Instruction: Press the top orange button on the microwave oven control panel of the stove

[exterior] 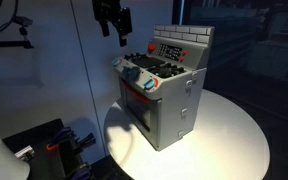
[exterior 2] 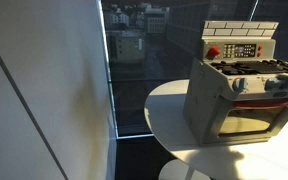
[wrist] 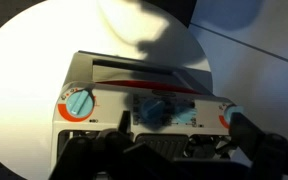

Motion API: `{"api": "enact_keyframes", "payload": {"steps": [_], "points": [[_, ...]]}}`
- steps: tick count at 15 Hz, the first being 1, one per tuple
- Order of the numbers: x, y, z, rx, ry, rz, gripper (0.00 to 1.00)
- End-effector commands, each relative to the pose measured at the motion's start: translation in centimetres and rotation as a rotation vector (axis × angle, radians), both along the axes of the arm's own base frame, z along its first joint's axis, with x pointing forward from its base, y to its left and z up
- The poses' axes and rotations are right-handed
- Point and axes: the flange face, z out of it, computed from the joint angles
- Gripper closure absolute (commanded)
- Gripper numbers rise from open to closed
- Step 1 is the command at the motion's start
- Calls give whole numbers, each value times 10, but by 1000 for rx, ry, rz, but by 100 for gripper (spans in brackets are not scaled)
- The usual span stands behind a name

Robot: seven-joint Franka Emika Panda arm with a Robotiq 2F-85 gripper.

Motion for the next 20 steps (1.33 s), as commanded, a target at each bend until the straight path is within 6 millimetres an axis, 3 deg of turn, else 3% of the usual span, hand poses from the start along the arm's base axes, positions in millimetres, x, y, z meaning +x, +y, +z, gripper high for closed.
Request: {"api": "enact_keyframes", "payload": {"steps": [1, 12, 20], "points": [[0, 0, 1, 0, 0, 0, 0], [0, 0, 1, 0, 0, 0, 0], [47, -9, 14, -63, -61, -125, 0]]}}
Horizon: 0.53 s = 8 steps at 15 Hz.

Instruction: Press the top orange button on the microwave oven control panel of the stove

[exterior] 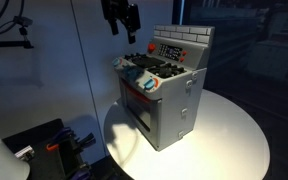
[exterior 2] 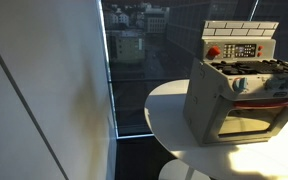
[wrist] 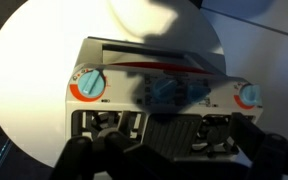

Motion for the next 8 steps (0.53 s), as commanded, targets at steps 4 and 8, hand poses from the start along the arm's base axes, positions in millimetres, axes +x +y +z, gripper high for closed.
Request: {"api": "enact_keyframes", "payload": {"steps": [4, 8], "points": [[55, -12, 11, -65, -52, -158, 0], [75, -26, 6, -94, -88, -258, 0]]}}
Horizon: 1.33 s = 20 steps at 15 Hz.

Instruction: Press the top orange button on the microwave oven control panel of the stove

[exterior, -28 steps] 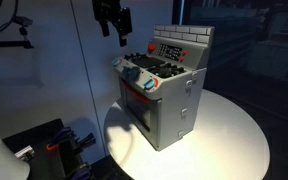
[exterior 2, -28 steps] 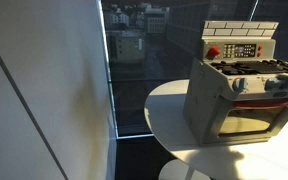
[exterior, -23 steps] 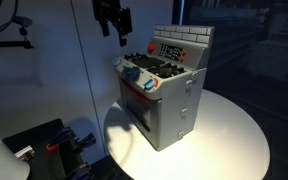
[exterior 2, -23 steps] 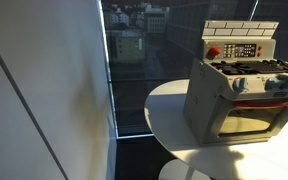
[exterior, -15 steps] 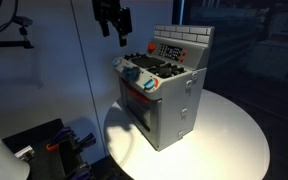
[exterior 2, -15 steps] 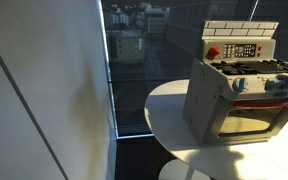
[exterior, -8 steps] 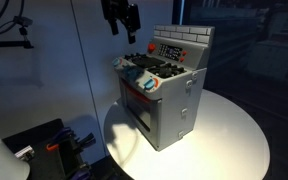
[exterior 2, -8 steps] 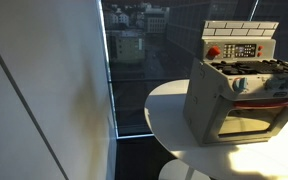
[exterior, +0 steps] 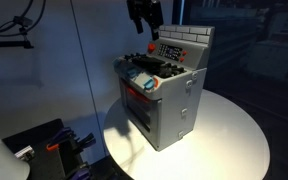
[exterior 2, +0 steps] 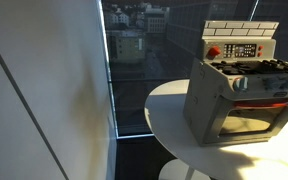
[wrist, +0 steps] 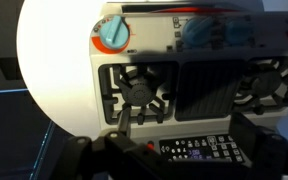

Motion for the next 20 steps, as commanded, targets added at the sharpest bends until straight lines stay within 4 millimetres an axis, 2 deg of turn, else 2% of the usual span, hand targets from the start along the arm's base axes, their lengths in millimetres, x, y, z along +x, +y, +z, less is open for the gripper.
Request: {"api": "enact_keyframes", "payload": {"steps": [1, 8, 13, 14, 20], "points": [[20, -15, 1, -32, -18, -99, 0], [31, -39, -8, -79, -106, -207, 0], [36, -40, -9, -108, -136, -190, 0], [33, -40, -15, -96, -127, -182, 0], [37, -42, -20, -99, -126, -185, 0]]}}
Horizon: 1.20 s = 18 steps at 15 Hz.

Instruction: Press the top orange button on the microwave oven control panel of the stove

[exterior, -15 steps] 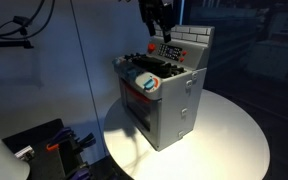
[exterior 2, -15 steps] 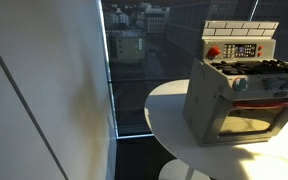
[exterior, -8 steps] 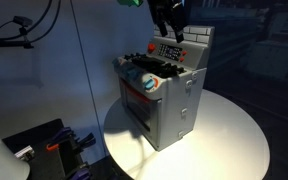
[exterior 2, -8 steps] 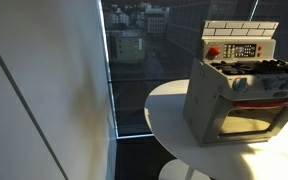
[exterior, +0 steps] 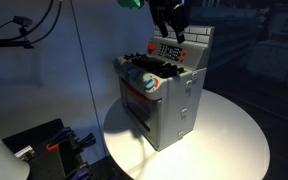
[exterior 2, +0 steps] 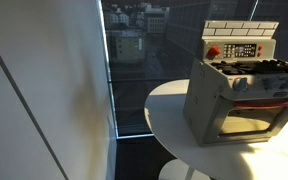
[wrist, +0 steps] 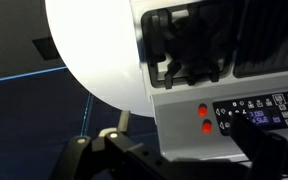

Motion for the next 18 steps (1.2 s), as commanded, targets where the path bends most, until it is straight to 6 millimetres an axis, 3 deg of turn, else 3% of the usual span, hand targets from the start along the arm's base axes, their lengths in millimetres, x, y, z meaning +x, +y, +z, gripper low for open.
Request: {"api": "enact_keyframes", "payload": {"steps": [1, 18], "points": [[6, -3, -6, -4, -4, -9, 0], [61, -8, -52, -3, -35, -27, 0]]}}
